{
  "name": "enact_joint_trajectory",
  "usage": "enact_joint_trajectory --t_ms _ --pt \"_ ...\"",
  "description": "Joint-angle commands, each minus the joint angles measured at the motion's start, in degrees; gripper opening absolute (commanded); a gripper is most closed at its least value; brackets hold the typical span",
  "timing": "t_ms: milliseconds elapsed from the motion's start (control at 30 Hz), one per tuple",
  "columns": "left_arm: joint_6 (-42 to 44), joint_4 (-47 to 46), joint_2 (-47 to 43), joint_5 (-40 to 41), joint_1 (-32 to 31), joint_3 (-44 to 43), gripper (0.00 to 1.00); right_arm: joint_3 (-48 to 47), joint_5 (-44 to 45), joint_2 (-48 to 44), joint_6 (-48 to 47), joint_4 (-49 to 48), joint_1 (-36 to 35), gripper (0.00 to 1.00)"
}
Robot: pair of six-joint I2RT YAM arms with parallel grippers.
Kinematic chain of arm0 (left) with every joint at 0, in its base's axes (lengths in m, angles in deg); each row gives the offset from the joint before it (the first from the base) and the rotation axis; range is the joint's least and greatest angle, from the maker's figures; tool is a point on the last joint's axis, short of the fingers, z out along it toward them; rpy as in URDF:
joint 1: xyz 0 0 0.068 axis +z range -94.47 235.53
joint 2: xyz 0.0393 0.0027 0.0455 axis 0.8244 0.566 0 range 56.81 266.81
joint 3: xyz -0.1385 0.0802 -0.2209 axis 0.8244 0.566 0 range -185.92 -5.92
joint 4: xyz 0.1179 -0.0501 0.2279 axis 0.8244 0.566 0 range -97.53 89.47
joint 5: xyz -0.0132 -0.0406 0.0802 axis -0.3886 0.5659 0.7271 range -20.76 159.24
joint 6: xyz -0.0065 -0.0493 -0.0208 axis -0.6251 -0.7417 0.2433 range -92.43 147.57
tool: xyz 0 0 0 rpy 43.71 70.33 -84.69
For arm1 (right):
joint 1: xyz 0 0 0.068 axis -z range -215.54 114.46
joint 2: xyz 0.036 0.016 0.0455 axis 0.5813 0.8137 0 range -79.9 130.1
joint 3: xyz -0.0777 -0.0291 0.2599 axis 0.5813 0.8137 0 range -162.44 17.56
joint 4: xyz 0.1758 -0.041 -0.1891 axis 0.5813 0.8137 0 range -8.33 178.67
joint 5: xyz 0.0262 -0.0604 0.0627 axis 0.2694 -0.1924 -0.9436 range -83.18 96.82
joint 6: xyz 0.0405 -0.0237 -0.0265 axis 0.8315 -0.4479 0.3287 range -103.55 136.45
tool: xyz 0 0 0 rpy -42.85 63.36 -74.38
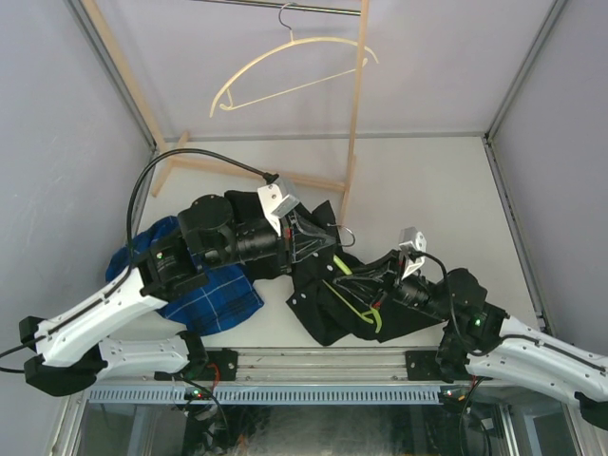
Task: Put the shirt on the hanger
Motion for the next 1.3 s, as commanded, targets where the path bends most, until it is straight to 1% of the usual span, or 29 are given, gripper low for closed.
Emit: enact_joint_trajectory --t_ms 0,133,300,400,467,633,700,800,867,967,1133,1167,1233,1267 --pt "-0.2 -1.2 -1.3 -4.0 0.3 -1.8 0.0 0.9 3.1 -3.1 1.4 -10.9 -0.6 0.0" --pt "-2.0 -1.7 -0.1 -9.5 0.3 -2.8 0.0 3.1 6.2 -5.0 1.6 -12.6 -0.6 0.0" --pt "-2.2 -1.3 0.2 -9.5 0.3 -1.7 0.0 3.5 6.8 -6.7 1.4 -12.3 -0.6 0.0" --pt "-1.9 -0.6 0.5 -8.8 0.3 -1.3 0.0 3.5 5.6 -6.8 0.9 -12.0 -0.5 0.0" --pt "-1.9 -0.4 1.7 -9.8 0.3 -1.9 0.0 3.5 4.8 -6.1 0.7 -12.1 -0.5 0.0" --pt "-1.5 2.6 8.1 -15.7 0.3 -9.6 0.0 3.6 1.0 -2.5 0.1 -15.0 -0.5 0.0" --pt "-2.1 2.6 10.3 -17.4 -0.1 -12.1 0.0 4.3 1.7 -1.5 0.4 -17.0 -0.5 0.0" --pt "-1.7 2.7 12.2 -18.0 -1.8 -13.8 0.0 6.5 5.2 -1.6 0.9 -21.3 -0.5 0.0" --pt "-1.1 3.3 12.2 -17.9 -3.1 -13.6 0.0 7.9 8.1 -2.6 1.3 -23.2 -0.4 0.0" --pt "-0.7 3.3 10.9 -17.2 -4.4 -11.0 0.0 9.1 12.3 -5.4 0.9 -24.3 0.2 0.0" --pt "-0.2 3.2 8.1 -17.7 -6.3 -6.3 0.0 8.6 14.3 -9.7 -1.0 -24.6 3.0 0.0" --pt "-0.1 3.3 7.8 -17.6 -6.6 -5.5 0.07 8.1 13.9 -10.3 -1.3 -24.6 3.8 0.0" --pt "0.5 3.5 6.9 -16.7 -6.7 -4.1 0.3 7.1 12.7 -11.2 -1.9 -24.4 5.4 0.0" --pt "0.9 3.5 6.1 -15.8 -6.7 -3.1 0.39 6.3 12.0 -11.5 -2.1 -24.1 6.2 0.0"
